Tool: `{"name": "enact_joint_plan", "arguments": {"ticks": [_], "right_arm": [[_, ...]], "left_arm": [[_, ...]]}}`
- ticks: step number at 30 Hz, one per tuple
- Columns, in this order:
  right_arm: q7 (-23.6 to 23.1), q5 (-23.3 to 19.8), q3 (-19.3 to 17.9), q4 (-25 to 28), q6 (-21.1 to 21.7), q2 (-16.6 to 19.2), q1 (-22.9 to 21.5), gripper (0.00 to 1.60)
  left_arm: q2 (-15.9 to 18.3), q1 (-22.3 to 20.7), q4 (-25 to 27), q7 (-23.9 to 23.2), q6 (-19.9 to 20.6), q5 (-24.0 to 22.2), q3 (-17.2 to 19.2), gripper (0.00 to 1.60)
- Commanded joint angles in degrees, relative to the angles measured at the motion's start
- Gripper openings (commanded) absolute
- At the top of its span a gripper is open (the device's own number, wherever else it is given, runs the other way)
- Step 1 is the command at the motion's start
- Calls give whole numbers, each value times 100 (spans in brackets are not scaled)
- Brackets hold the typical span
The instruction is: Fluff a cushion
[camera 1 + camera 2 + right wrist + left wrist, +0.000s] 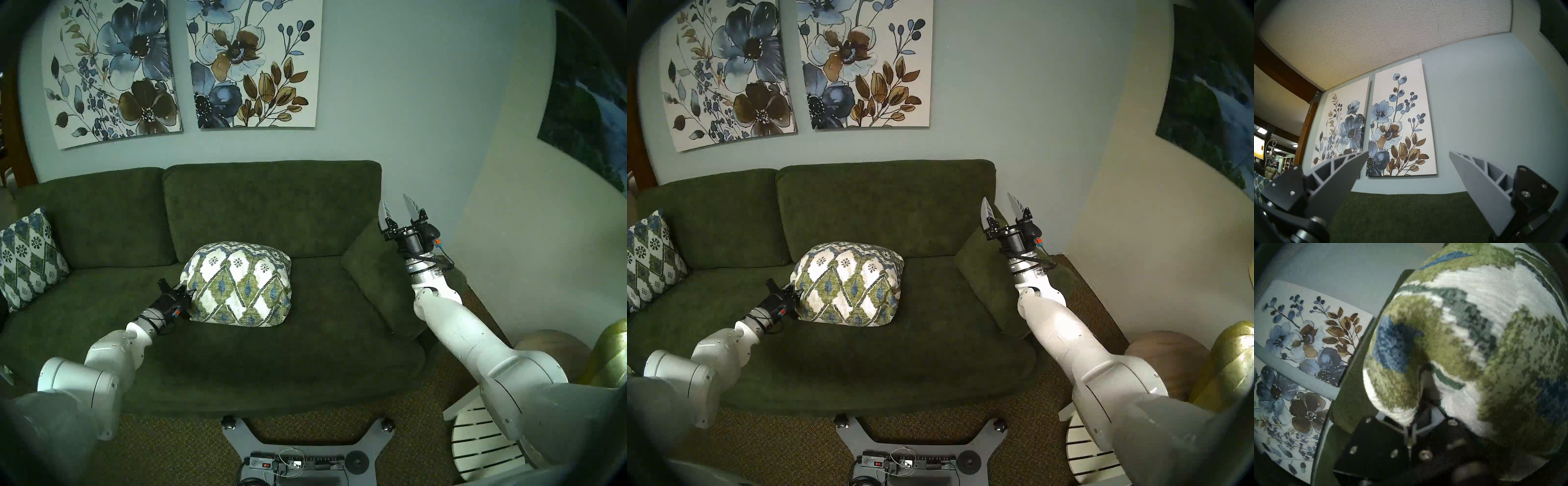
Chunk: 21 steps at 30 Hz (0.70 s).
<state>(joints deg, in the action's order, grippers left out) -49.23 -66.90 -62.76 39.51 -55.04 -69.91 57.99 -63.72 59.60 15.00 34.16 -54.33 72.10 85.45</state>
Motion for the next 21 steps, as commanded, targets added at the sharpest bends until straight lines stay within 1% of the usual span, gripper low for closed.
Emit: {"name": "enact_joint_plan", "arguments": {"ticks": [1,3,4,5,6,7,8,9,10,11,13,14,15,16,17,18,19,20,21], "right_arm": [[-9,1,-5,44,4,-12,-55,160],[-10,1,-5,44,4,-12,-56,160],[-10,1,-5,44,4,-12,-56,160],[-9,1,-5,44,4,-12,-56,160],[-10,1,-5,44,4,-12,-56,160],[-10,1,-5,44,4,-12,-56,160],[-10,1,-5,44,4,-12,-56,160],[-10,1,-5,43,4,-12,-56,160],[-9,1,-5,42,4,-12,-56,160],[-9,1,-5,42,4,-12,-56,160],[-9,1,-5,41,4,-12,-56,160],[-9,1,-5,41,4,-12,-55,160],[-9,1,-5,40,4,-12,-55,160],[-9,1,-5,40,4,-12,-55,160],[-9,1,-5,41,4,-12,-55,160],[-9,1,-5,40,4,-12,-55,160],[-9,1,-5,40,4,-12,-55,160],[-9,1,-5,40,4,-12,-56,160],[-9,1,-5,40,4,-13,-56,160]], "left_arm": [[-738,-222,777,392,-67,-16,-279,0],[-834,-233,941,507,-67,-30,-356,0],[-834,-233,941,507,-67,-30,-356,0],[-765,-327,896,556,-67,-21,-511,0],[-988,-225,1158,600,-67,-51,-388,0],[-918,-324,1106,661,-67,-21,-597,0],[-891,-377,1100,689,-67,-7,-726,0],[-1051,-324,1290,700,-67,-12,-687,0],[-1123,-397,1397,720,-67,18,-863,0],[-1123,-397,1397,720,-67,18,-863,0],[-1222,-440,1569,735,-67,45,-1058,0],[-1346,-428,1719,716,-67,52,-1113,0],[-1322,-492,1720,719,-67,67,-1281,0],[-1386,-504,1820,701,-67,91,-1406,0],[-1473,-490,1933,689,-67,100,-1489,0],[-1639,-473,2027,664,-67,110,-1495,0],[-1465,-577,1966,659,-67,143,-1727,0],[-1647,-516,2178,645,-67,130,-1759,0],[-1655,-563,2200,651,-67,140,-1892,0]]}}
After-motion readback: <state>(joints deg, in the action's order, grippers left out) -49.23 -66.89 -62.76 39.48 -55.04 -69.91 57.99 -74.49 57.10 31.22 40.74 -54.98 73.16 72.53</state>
